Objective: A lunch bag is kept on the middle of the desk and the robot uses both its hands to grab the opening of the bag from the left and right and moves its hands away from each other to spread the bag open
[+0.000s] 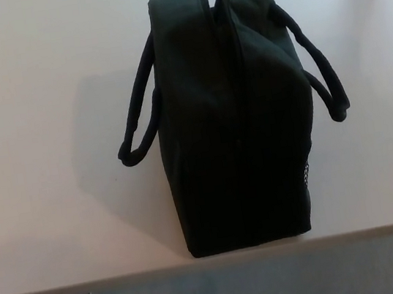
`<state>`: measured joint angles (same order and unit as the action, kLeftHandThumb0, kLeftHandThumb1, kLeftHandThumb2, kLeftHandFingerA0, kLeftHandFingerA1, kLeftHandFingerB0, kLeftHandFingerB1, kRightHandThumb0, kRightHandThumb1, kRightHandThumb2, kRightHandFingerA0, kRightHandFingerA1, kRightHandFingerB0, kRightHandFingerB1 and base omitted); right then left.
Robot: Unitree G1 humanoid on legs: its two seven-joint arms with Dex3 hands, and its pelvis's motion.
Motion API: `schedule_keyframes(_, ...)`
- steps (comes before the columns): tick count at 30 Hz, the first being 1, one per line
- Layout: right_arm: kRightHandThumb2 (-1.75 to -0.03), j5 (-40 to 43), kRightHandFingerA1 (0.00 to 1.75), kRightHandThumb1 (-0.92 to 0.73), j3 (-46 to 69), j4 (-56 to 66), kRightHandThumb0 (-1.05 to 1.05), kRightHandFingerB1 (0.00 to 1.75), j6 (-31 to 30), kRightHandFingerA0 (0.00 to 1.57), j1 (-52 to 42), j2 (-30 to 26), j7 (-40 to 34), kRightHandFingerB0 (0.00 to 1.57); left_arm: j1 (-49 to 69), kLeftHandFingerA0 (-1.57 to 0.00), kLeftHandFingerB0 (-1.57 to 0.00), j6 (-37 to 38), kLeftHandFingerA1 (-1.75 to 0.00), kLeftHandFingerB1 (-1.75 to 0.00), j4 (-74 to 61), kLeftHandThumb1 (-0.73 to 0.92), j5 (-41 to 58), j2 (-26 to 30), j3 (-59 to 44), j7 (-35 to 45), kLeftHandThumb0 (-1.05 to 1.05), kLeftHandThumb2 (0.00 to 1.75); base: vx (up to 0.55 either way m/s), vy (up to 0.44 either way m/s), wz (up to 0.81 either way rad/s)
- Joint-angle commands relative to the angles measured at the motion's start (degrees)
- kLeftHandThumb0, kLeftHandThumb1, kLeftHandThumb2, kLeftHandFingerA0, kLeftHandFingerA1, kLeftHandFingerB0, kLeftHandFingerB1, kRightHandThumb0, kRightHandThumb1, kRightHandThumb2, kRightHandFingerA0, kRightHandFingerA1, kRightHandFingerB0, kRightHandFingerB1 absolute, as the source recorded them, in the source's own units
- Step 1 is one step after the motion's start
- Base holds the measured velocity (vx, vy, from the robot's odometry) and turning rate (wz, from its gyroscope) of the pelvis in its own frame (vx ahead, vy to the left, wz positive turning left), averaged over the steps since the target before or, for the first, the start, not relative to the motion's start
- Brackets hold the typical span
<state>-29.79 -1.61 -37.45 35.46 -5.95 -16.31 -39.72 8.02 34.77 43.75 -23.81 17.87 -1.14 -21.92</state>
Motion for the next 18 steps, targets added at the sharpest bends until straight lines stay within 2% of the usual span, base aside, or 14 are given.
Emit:
schedule_keyframes(1, -0.56, -12.5, 0.46, -0.51, 6.3, 8.7, -0.29, 0.32, 20.2, 0.54, -4.1, -5.8, -26.0, 0.36, 3.9, -0.35, -0.01, 27.5, -0.56, -0.46, -12.9, 0.39, -9.9, 6.2, -11.2, -22.2, -0.02, 0.87, 0.00, 0.000, 0.00)
schedule_keyframes(4, -0.56, -13.4, 0.47, -0.52, 6.6, 8.6, -0.29, 0.33, 20.9, 0.55, -4.6, -6.0, -26.9, 0.37, 6.1, -0.36, -0.02, 27.3, -0.57, -0.46, -14.5, 0.38, -9.5, 5.3, -12.5, -21.2, 0.00, 0.86, 0.00, 0.000, 0.00)
schedule_keyframes(5, -0.57, -14.0, 0.41, -0.52, 6.6, 8.4, -0.32, 0.33, 21.2, 0.49, -4.4, -6.2, -27.9, 0.38, 6.8, -0.35, 0.00, 27.7, -0.57, -0.45, -14.8, 0.39, -9.9, 5.0, -13.0, -21.8, 0.02, 0.87, 0.00, 0.000, 0.00)
schedule_keyframes(7, -0.57, -14.8, 0.40, -0.52, 6.5, 8.3, -0.31, 0.33, 21.7, 0.47, -4.2, -6.6, -28.7, 0.38, 7.4, -0.38, -0.04, 28.7, -0.57, -0.47, -15.0, 0.39, -9.2, 3.8, -14.0, -21.4, 0.04, 0.87, 0.00, 0.000, 0.00)
schedule_keyframes(8, -0.57, -16.2, 0.39, -0.53, 6.1, 8.7, -0.31, 0.33, 21.0, 0.46, -4.6, -7.1, -30.1, 0.37, 8.2, -0.51, -0.15, 29.2, -0.38, -0.29, -15.6, 0.55, -9.7, 3.0, -15.0, -22.4, 0.04, 0.58, 0.00, 0.000, 0.00)
schedule_keyframes(9, -0.57, -16.7, 0.39, -0.53, 6.0, 8.8, -0.31, 0.33, 20.8, 0.46, -4.7, -7.3, -30.6, 0.37, 8.4, -0.51, -0.15, 29.3, -0.38, -0.29, -15.8, 0.55, -9.9, 2.7, -15.3, -22.7, 0.04, 0.58, 0.00, 0.000, 0.00)
schedule_keyframes(10, -0.57, -17.1, 0.40, -0.52, 5.9, 8.3, -0.30, 0.33, 21.1, 0.47, -3.9, -7.7, -31.2, 0.37, 8.2, -0.41, -0.06, 28.5, -0.60, -0.47, -16.4, 0.36, -10.9, 2.3, -15.6, -24.0, 0.01, 0.88, 0.00, 0.000, 0.00)
schedule_keyframes(11, -0.56, -17.8, 0.40, -0.52, 5.8, 8.6, -0.29, 0.33, 20.8, 0.46, -3.3, -8.1, -32.2, 0.37, 8.5, -0.55, -0.21, 28.0, -0.41, -0.30, -17.2, 0.55, -11.0, 1.7, -16.5, -24.7, 0.01, 0.60, 0.00, 0.000, 0.00)
schedule_keyframes(16, -0.57, -21.9, 0.45, -0.55, 5.4, 10.4, -0.29, 0.33, 17.8, 0.51, -2.8, -10.2, -37.4, 0.34, 9.8, -0.64, -0.24, 31.1, -0.46, -0.33, -18.9, 0.53, -13.2, 0.0, -21.2, -28.9, 0.07, 0.64, 0.00, 0.000, 0.00)
schedule_keyframes(17, -0.57, -25.2, 0.40, -0.54, 5.3, 11.6, -0.28, 0.33, 16.3, 0.50, -2.5, -12.5, -41.7, 0.33, 10.0, -0.81, -0.15, 31.1, -0.84, -0.51, -23.0, 0.37, -17.7, -1.0, -25.3, -35.5, 0.04, 0.92, 0.00, 0.000, 0.00)
schedule_keyframes(18, -0.57, -25.4, 0.43, -0.55, 5.7, 12.8, -0.31, 0.32, 14.9, 0.51, -2.7, -12.6, -41.8, 0.32, 9.4, -0.70, -0.28, 30.7, -0.68, -0.32, -24.5, 0.49, -18.0, -0.6, -26.8, -35.9, 0.02, 0.71, 0.00, 0.000, 0.00)
